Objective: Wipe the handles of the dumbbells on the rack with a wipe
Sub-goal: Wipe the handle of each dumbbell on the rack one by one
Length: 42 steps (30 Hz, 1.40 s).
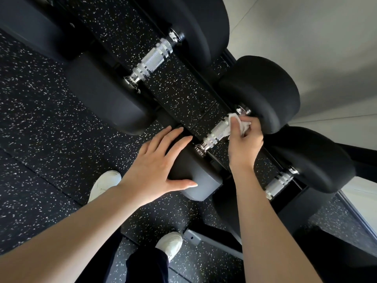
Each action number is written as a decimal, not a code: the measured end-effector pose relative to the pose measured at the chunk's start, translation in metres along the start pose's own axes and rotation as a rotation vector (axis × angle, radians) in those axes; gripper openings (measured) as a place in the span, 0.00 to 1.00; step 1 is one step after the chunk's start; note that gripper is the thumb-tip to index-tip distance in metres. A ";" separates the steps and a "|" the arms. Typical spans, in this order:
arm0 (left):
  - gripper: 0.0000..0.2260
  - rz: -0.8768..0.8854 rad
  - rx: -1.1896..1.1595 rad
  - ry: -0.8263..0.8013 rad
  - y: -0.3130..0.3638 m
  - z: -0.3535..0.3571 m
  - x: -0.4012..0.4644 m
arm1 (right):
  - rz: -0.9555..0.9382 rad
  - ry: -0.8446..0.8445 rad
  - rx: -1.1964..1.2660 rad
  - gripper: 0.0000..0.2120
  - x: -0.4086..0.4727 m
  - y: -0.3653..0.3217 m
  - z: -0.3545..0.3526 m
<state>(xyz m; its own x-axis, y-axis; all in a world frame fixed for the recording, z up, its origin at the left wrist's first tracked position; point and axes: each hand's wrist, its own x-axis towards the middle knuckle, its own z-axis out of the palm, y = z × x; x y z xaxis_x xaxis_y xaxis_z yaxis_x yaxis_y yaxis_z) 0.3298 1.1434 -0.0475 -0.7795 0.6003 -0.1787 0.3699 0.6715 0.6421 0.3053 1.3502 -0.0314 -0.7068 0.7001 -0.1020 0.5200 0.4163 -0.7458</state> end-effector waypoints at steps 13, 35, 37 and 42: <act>0.35 0.122 0.254 -0.046 -0.019 -0.080 0.011 | 0.052 -0.260 -0.042 0.11 -0.043 -0.056 -0.009; 0.37 -0.079 0.328 0.032 -0.114 -0.129 0.024 | 0.401 0.210 0.449 0.04 0.015 -0.144 0.153; 0.38 -0.074 0.310 0.045 -0.116 -0.128 0.024 | 0.490 0.233 0.535 0.03 0.019 -0.150 0.161; 0.37 -0.070 0.280 0.058 -0.119 -0.126 0.024 | 0.547 0.203 0.562 0.06 0.023 -0.153 0.173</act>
<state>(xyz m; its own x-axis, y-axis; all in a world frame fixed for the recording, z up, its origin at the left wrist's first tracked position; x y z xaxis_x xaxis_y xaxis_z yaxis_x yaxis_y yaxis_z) 0.2034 1.0235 -0.0343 -0.8329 0.5276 -0.1670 0.4328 0.8091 0.3976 0.1268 1.2019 -0.0332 -0.2933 0.8343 -0.4668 0.4098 -0.3314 -0.8498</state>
